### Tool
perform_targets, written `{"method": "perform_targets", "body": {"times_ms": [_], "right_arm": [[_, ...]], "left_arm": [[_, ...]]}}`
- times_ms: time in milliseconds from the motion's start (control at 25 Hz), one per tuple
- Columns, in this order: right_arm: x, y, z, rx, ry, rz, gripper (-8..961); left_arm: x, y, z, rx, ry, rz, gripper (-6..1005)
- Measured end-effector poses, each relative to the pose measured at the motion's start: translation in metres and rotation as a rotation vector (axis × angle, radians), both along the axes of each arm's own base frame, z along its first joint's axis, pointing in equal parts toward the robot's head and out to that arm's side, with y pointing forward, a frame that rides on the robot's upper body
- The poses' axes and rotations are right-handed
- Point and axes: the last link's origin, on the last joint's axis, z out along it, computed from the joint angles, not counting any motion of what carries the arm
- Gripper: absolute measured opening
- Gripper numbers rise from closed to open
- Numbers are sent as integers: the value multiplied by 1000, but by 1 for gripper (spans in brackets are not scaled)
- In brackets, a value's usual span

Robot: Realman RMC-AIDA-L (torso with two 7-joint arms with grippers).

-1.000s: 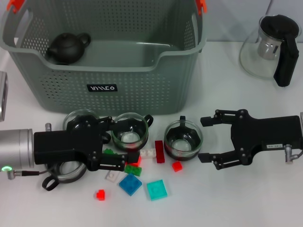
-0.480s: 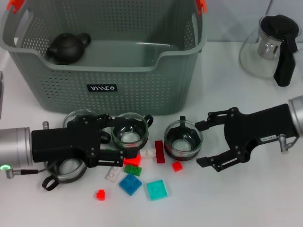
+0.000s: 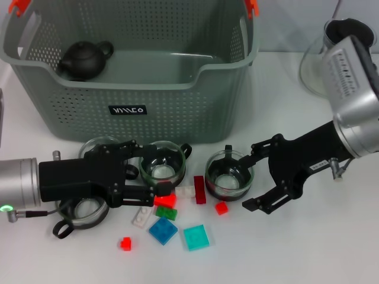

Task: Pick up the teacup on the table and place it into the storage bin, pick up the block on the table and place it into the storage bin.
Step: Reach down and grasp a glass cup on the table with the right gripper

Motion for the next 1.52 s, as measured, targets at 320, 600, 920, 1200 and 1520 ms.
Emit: {"method": "perform_targets", "body": {"times_ms": [320,600,920,1200,1520], "right_arm": [[-8,5,-10,2,-69,39,926],[-16,8,-23,-3,-151,96,926],[-28,12,-33,-7,-220,180,927],[-35,11,-44,-18,-296,253,926],[-41,10,-51,-29,-340,293,925]], "left_arm": [[-1,1,2,9,-2,5,933],[-2,1,3,14,-4,9,933],[-2,0,-1,12,-9,19,933],[-2,-1,0,28,-26,29,933],[-4,-5,-1,27,-33,40,933]]}}
